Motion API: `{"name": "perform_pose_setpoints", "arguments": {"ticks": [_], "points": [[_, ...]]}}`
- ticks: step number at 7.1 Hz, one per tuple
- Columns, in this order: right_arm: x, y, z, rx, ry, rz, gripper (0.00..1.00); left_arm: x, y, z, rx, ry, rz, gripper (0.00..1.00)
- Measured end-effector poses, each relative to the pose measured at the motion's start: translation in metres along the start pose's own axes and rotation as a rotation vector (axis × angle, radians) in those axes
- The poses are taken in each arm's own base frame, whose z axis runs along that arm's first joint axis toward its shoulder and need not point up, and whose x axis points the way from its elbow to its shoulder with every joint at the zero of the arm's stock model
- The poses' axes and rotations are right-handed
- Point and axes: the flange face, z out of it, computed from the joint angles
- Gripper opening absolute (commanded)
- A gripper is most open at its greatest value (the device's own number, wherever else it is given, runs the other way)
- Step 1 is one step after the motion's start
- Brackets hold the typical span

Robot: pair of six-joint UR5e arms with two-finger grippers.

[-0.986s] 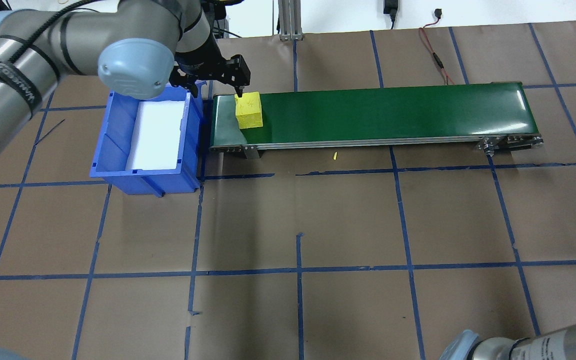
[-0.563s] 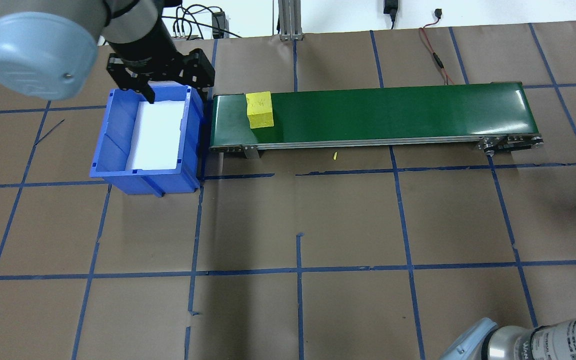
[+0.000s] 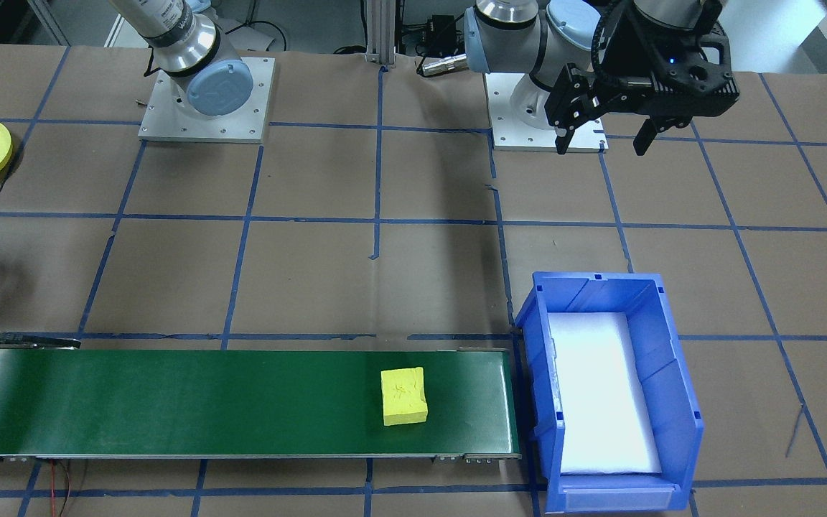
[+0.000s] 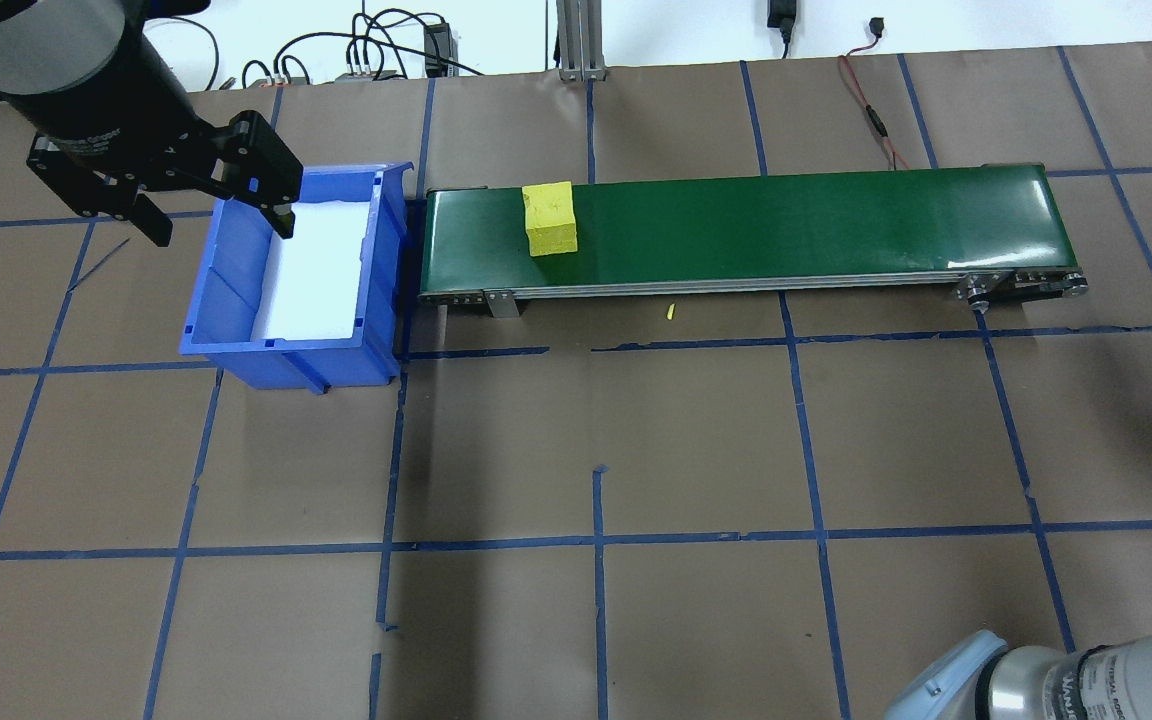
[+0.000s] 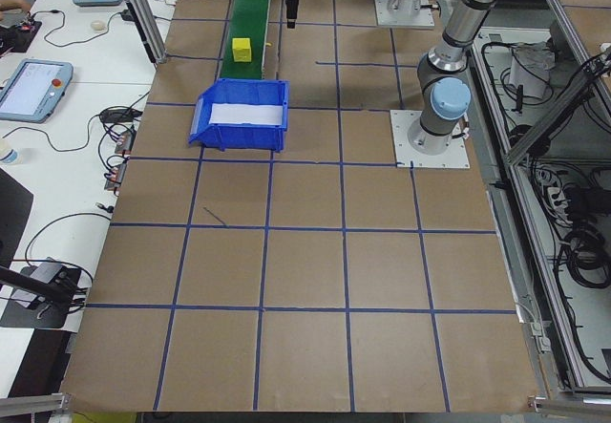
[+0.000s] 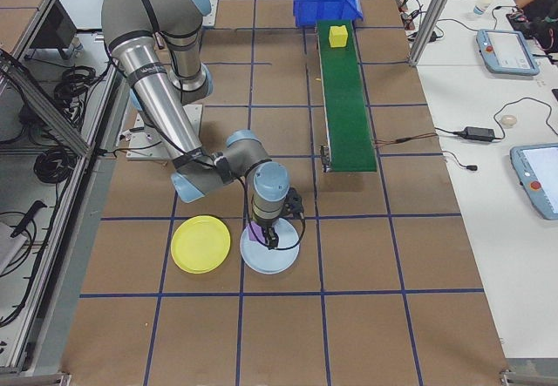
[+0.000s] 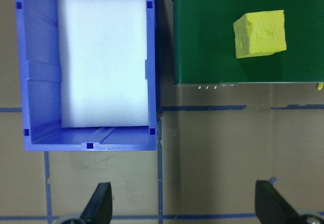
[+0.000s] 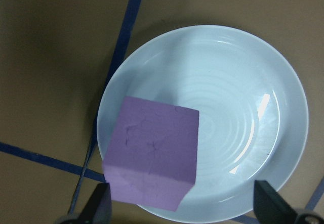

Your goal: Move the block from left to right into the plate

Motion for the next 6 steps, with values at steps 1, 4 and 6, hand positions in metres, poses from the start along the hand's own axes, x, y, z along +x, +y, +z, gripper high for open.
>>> {"name": "perform_pose_setpoints", "arguments": {"ticks": [1,4,6], "points": [[-0.022,-0.037,-0.019,0.056,0.010,0.010,1.00,-0.003,0.003,0.006,-0.013,-0.001,-0.007,1.00],[-0.155,-0.191,-0.055,0.143,0.004,0.062,1.00,-0.014,0.004,0.006,0.004,-0.005,-0.025,1.00],[-0.247,-0.264,-0.075,0.219,-0.055,0.150,1.00,-0.013,0.006,0.009,0.001,-0.006,-0.019,1.00]]}}
